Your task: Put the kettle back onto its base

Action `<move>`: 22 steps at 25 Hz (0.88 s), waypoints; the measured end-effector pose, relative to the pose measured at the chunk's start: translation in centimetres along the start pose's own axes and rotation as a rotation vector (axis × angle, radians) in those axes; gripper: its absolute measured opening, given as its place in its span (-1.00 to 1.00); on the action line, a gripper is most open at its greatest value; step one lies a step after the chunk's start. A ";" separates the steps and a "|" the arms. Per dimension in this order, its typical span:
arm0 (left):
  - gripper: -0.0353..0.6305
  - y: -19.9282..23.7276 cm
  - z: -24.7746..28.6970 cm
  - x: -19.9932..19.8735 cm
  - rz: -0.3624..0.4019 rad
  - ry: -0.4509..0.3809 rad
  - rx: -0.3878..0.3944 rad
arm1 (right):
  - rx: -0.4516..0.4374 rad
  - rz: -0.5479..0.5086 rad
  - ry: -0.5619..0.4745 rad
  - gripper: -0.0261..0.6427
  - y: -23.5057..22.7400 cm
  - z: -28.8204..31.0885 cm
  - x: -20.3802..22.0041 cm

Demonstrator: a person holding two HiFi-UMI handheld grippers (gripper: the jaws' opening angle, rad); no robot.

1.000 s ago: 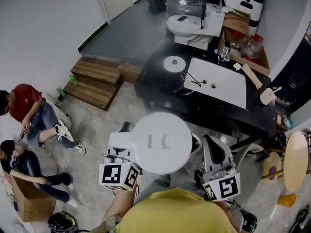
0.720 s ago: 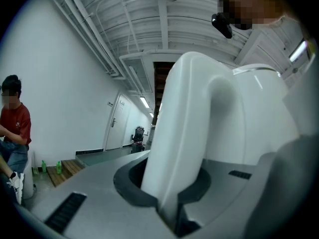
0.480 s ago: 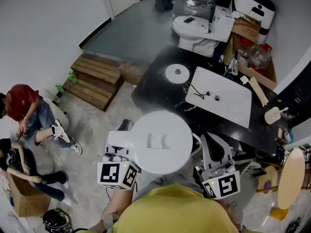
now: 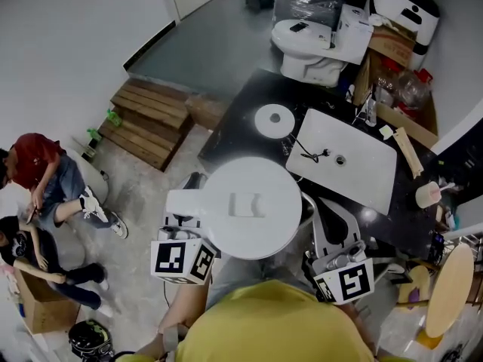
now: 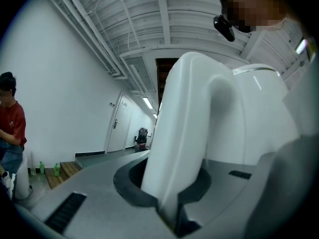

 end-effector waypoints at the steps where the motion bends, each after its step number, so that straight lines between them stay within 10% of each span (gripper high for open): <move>1: -0.77 0.1 0.7 0.0 0.000 0.004 0.002 | 0.002 0.002 -0.001 -0.91 -0.3 0.5 0.1; 22: -0.77 5.0 18.5 -0.5 0.013 0.039 0.176 | 0.163 -0.019 0.004 -0.91 -5.2 13.8 2.1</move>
Point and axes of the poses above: the fingertips, and each gripper's own axes: z forward along the fingers, y to its left, x out of its underside, the point moved 3 cm from there along -z, backward along the fingers, and after that the axes turned 8 degrees about -z, right-handed, at the moved point
